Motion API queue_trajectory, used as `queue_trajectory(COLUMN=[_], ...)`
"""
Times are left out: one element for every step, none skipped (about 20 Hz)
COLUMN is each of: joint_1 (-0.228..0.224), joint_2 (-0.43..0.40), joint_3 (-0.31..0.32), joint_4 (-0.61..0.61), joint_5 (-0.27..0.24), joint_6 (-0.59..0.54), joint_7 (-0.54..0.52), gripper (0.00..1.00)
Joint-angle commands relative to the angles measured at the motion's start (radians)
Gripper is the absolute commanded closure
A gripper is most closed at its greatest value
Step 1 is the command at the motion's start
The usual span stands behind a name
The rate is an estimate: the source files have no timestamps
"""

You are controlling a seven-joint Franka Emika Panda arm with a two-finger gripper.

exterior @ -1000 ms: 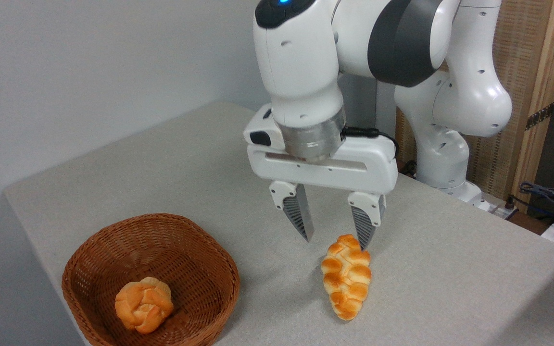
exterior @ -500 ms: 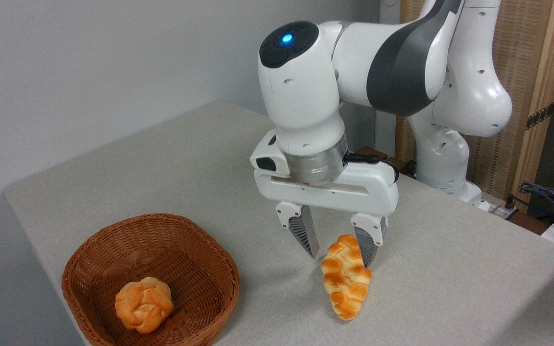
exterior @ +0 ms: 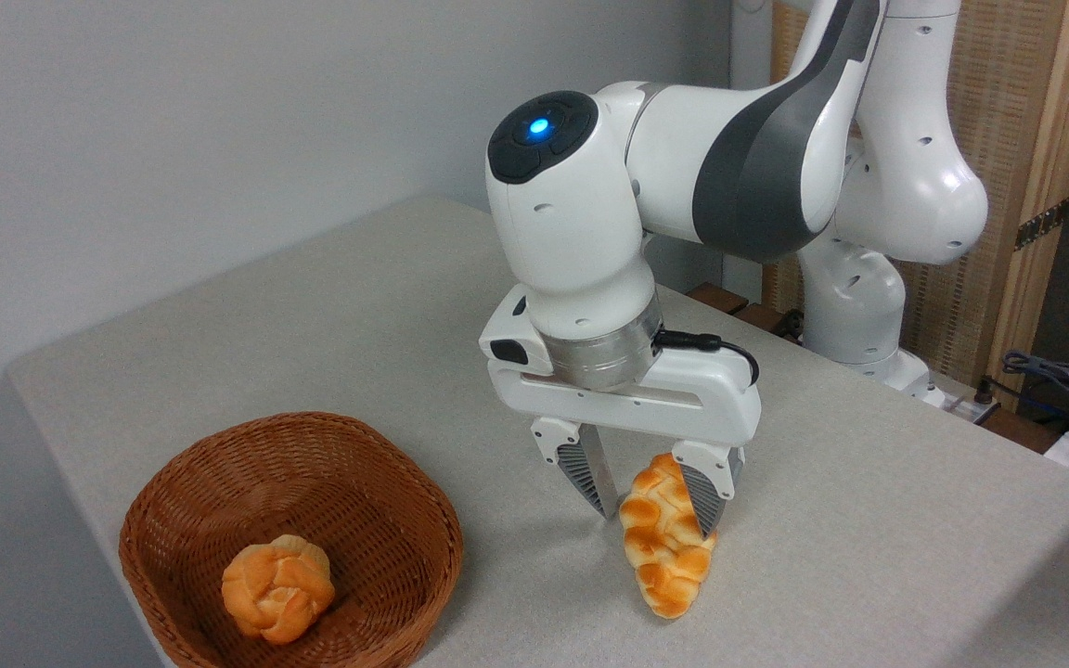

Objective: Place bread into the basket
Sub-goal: 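Lower the gripper around the braided roll's middle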

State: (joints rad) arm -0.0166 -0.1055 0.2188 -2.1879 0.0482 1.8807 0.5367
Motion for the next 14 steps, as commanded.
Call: queue_trajectory(joint_1=[-0.005, -0.005, -0.005, -0.005, -0.005, -0.003, -0.002, -0.002, -0.002, -0.002, -0.002, -0.002, -0.002, 0.0], joint_2=[0.004, 0.007, 0.01, 0.01, 0.01, 0.01, 0.01, 0.009, 0.009, 0.009, 0.009, 0.009, 0.009, 0.009], joint_3=[0.004, 0.004, 0.005, 0.004, 0.005, 0.005, 0.005, 0.005, 0.007, 0.007, 0.008, 0.01, 0.01, 0.01], joint_4=[-0.003, -0.003, -0.004, -0.006, -0.007, -0.007, -0.007, -0.007, -0.007, -0.007, -0.007, -0.007, -0.007, -0.007], joint_5=[0.016, 0.016, 0.018, 0.016, 0.016, 0.018, 0.018, 0.018, 0.018, 0.018, 0.018, 0.018, 0.018, 0.018], joint_6=[0.014, 0.017, 0.026, 0.028, 0.029, 0.028, 0.026, 0.026, 0.026, 0.026, 0.026, 0.026, 0.026, 0.026], joint_7=[0.008, 0.008, 0.012, 0.02, 0.041, 0.054, 0.078, 0.089, 0.115, 0.126, 0.135, 0.137, 0.137, 0.137], gripper=[0.0, 0.0, 0.0, 0.0, 0.0, 0.0, 0.01, 0.03, 0.15, 0.22, 0.39, 0.46, 0.54, 0.58])
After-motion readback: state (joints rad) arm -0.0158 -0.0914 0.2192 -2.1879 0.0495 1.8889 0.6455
